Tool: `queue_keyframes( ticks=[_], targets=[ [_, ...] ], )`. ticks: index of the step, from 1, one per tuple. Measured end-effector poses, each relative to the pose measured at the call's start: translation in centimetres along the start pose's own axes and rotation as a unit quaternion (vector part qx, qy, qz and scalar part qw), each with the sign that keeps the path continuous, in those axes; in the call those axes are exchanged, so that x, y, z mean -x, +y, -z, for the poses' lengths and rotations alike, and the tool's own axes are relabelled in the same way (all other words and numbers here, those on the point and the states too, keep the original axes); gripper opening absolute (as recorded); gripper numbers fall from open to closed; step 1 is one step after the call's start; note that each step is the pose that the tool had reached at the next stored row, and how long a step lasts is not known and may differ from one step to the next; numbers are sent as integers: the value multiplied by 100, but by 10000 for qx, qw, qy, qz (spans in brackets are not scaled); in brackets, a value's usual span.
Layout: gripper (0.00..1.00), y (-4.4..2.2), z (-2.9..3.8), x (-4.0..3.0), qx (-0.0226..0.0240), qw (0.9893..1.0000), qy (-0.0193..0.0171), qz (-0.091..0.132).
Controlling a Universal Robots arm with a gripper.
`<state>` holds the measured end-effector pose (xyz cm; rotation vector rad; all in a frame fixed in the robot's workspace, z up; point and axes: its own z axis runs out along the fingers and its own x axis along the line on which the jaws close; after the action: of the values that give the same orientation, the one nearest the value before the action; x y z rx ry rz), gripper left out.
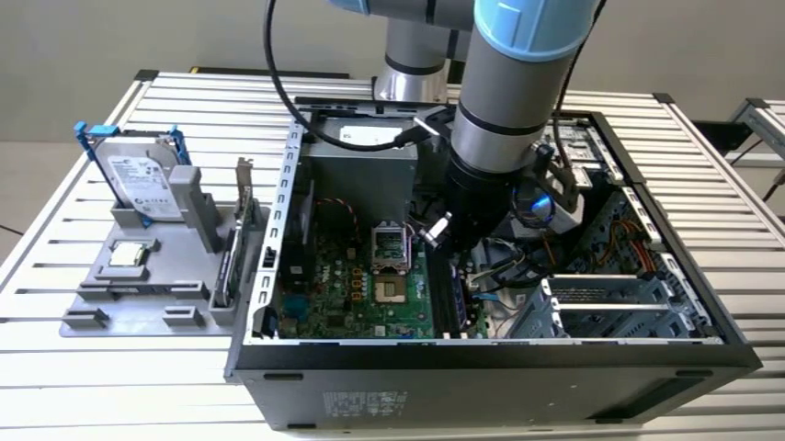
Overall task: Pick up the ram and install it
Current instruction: 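Press down the ram until it locks into place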
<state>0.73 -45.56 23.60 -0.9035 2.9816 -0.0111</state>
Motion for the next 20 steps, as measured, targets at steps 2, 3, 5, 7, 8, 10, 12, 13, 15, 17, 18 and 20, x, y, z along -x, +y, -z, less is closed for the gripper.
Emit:
queue_keyframes(
  ticks=[2,3,5,7,8,10,12,13,15,17,18,20],
  targets=[
    [0,0,0,0,4,9998,-2,180],
    [0,0,1,0,6,9996,-3,272],
    [0,0,0,0,10,9990,-6,452],
    [0,0,0,0,15,9980,-9,637],
    [0,0,0,0,17,9974,-10,724],
    [0,0,-1,0,21,9958,-13,912],
    [0,0,-1,0,25,9941,-15,1085],
    [0,0,-2,0,27,9930,-17,1180],
    [0,0,-2,0,31,9907,-19,1363],
    [0,0,-3,0,35,9881,-22,1536],
    [0,0,-3,0,37,9867,-23,1627],
    [0,0,-3,0,41,9835,-26,1809]
  ],
)
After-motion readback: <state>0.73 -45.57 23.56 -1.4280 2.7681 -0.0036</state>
